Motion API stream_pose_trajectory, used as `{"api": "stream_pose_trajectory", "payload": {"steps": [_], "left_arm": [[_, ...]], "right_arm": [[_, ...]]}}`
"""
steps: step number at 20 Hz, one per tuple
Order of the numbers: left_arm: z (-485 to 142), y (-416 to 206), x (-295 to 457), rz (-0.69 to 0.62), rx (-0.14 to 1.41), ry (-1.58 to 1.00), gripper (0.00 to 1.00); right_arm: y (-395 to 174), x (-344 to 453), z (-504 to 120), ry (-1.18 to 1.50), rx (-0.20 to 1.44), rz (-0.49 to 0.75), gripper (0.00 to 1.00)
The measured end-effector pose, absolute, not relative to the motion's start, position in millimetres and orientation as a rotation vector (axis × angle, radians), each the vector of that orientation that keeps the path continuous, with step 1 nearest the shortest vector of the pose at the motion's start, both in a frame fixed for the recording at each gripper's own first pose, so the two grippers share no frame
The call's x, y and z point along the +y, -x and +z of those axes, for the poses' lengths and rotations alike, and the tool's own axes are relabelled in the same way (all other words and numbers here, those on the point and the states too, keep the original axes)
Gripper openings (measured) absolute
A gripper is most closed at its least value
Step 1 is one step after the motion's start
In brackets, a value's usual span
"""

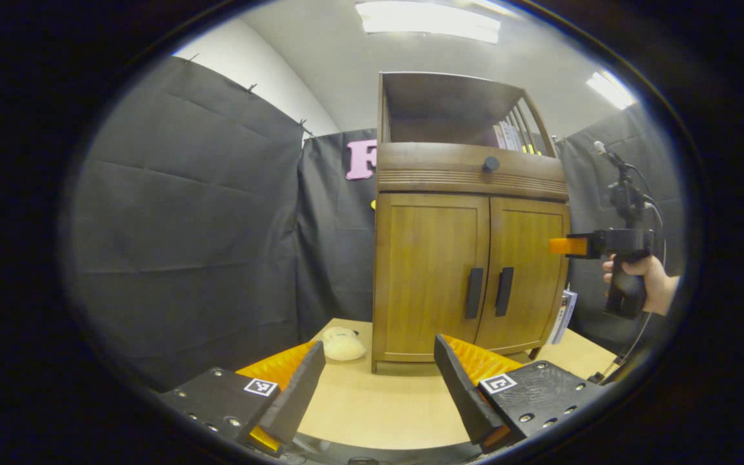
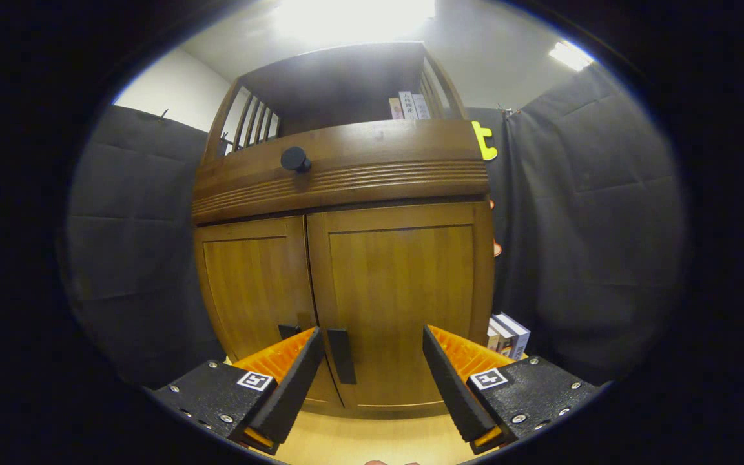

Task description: Open the right door of the double-door shoe cabinet with the right hand, and open the left door with the left hand.

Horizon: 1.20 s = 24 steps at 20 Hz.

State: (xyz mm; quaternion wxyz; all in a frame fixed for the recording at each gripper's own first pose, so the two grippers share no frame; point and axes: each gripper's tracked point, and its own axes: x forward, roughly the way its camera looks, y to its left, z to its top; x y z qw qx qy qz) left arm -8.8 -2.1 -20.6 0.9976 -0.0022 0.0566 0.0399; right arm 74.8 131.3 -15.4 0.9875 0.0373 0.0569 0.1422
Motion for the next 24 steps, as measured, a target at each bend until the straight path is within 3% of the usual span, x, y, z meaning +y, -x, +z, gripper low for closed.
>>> {"api": "stream_pose_trajectory", "payload": {"steps": [14, 16, 17, 19, 23, 24], "left_arm": [[-46, 5, 10, 0.16, 0.263, 0.002, 1.0], [-49, 6, 10, 0.169, 0.27, 0.0, 0.97], [-51, 6, 10, 0.175, 0.277, 0.005, 1.0], [-53, 6, 10, 0.181, 0.288, 0.02, 1.0], [-52, 5, 9, 0.165, 0.274, 0.031, 1.0], [-51, 5, 10, 0.162, 0.265, 0.027, 1.0]], "right_arm": [[-162, 202, -99, -0.022, 0.253, 0.272, 0.95], [-170, 204, -104, -0.017, 0.265, 0.255, 0.94], [-174, 205, -107, -0.023, 0.268, 0.253, 0.93], [-175, 208, -109, -0.036, 0.276, 0.273, 0.84], [-181, 213, -113, -0.005, 0.283, 0.294, 0.36], [-182, 214, -114, -0.009, 0.289, 0.297, 0.34]]}}
